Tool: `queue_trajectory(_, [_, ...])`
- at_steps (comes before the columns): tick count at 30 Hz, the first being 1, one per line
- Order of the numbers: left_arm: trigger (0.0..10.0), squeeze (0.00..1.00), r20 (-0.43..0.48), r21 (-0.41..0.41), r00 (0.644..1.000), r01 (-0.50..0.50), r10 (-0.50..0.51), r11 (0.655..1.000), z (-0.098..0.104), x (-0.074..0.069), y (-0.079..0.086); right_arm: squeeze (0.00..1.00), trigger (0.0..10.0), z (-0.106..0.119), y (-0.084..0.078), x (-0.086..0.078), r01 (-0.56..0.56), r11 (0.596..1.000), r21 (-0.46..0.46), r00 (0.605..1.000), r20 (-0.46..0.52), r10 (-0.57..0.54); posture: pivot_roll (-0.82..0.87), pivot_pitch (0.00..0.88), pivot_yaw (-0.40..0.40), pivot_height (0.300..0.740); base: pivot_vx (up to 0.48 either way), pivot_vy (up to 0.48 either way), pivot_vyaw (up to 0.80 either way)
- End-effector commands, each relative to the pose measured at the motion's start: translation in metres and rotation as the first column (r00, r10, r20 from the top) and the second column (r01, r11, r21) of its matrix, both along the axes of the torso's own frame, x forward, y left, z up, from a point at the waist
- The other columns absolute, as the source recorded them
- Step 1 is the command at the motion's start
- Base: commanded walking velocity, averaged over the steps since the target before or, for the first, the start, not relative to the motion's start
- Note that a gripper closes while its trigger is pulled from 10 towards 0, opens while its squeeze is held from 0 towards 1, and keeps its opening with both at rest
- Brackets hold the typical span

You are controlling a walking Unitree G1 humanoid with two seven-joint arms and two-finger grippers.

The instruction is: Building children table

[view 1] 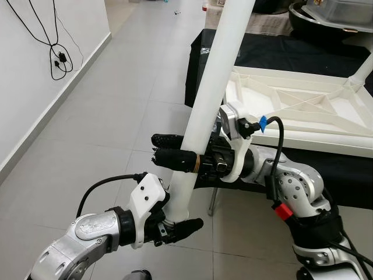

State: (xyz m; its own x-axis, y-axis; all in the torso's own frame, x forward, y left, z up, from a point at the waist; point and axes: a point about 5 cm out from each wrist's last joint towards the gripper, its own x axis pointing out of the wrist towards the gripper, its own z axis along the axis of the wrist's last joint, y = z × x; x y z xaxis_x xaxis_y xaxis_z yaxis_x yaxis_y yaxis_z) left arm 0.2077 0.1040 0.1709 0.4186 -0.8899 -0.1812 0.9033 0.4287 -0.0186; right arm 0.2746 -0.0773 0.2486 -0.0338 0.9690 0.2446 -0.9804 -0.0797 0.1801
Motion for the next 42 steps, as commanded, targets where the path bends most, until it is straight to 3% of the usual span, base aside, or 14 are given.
queue_trajectory(1, [10.0,0.0,-0.049,0.022,0.999,-0.001,0.003,1.0,-0.006,-0.001,0.001,0.0,0.0,0.003,0.005,-0.005,-0.041,0.999,0.007,0.999,0.022,0.04,0.08,0.15,-0.078,0.74,0.0,0.0,0.0])
queue_trajectory(3, [10.0,0.0,-0.053,0.026,0.999,-0.003,0.004,1.0,-0.007,-0.001,0.001,0.0,0.0,0.003,0.005,-0.005,-0.042,0.999,0.008,0.999,0.022,0.041,0.08,0.15,-0.076,0.74,0.0,0.0,0.0])
queue_trajectory(4, [10.0,1.0,-0.053,0.024,0.999,-0.008,0.009,1.0,-0.007,-0.001,0.002,0.0,0.0,0.003,0.005,-0.005,-0.042,0.999,0.007,0.999,0.023,0.042,0.08,0.149,-0.076,0.74,0.0,0.0,0.0])
queue_trajectory(12, [10.0,1.0,-0.044,0.046,0.999,-0.022,0.024,0.999,-0.011,0.0,0.005,0.0,0.0,0.006,0.001,-0.002,-0.03,0.999,0.01,0.999,0.031,0.03,0.08,0.146,-0.077,0.74,0.0,0.0,0.0])
queue_trajectory(13, [10.0,0.75,-0.05,0.052,0.998,-0.029,0.031,0.998,-0.013,-0.001,0.007,0.0,0.0,0.007,-0.001,0.0,-0.015,1.0,0.012,0.999,0.037,0.014,0.08,0.146,-0.076,0.74,0.0,0.0,0.0])
queue_trajectory(14, [10.0,0.0,-0.057,0.062,0.997,-0.041,0.045,0.997,-0.016,-0.002,0.009,0.0,0.0,0.009,-0.005,0.005,0.014,1.0,0.013,0.999,0.045,-0.015,0.08,0.145,-0.078,0.74,0.0,0.0,0.0])
queue_trajectory(26, [10.0,0.0,-0.076,0.085,0.967,-0.235,0.241,0.968,-0.038,-0.016,0.024,0.0,0.0,0.019,-0.043,0.052,0.458,0.887,0.064,0.886,0.056,-0.461,0.09,0.138,-0.081,0.74,0.0,0.0,0.0])
queue_trajectory(31, [10.0,0.0,0.012,0.008,0.904,-0.429,0.428,0.904,-0.03,-0.01,0.019,0.0,0.0,0.024,-0.067,0.075,0.785,0.609,0.112,0.61,0.034,-0.792,0.1,0.112,-0.092,0.74,0.0,0.0,0.0])
queue_trajectory(33, [10.0,0.0,0.012,0.008,0.904,-0.429,0.428,0.904,-0.03,-0.01,0.019,0.0,0.0,0.024,-0.067,0.075,0.785,0.609,0.112,0.61,0.034,-0.792,0.1,0.112,-0.092,0.74,0.0,0.0,0.0])
queue_trajectory(34, [10.0,0.0,0.03,-0.025,0.869,-0.493,0.494,0.87,-0.026,-0.008,0.017,0.0,0.0,0.027,-0.073,0.079,0.854,0.503,0.133,0.504,0.031,-0.863,0.1,0.105,-0.093,0.74,0.0,0.0,0.0])
queue_trajectory(35, [10.0,0.0,0.04,-0.059,0.825,-0.561,0.564,0.826,-0.022,-0.005,0.016,0.0,6.0,0.031,-0.078,0.082,0.908,0.392,0.149,0.388,0.05,-0.92,0.1,0.099,-0.094,0.74,0.0,0.0,0.0])
queue_trajectory(36, [10.0,0.0,0.04,-0.059,0.825,-0.561,0.564,0.826,-0.022,-0.005,0.016,0.0,6.0,0.031,-0.078,0.082,0.908,0.392,0.149,0.388,0.05,-0.92,0.1,0.099,-0.094,0.74,0.0,0.0,0.0])
queue_trajectory(37, [10.0,0.0,0.048,-0.079,0.789,-0.609,0.613,0.79,-0.02,-0.004,0.015,0.0,10.0,0.034,-0.08,0.083,0.937,0.311,0.161,0.304,0.07,-0.95,0.1,0.092,-0.095,0.74,0.0,0.0,0.0])
queue_trajectory(42, [10.0,0.0,0.049,-0.099,0.724,-0.682,0.688,0.725,-0.021,-0.003,0.014,0.0,10.0,0.036,-0.08,0.085,0.958,0.218,0.188,0.206,0.081,-0.975,0.1,0.087,-0.099,0.74,0.0,0.0,0.0])
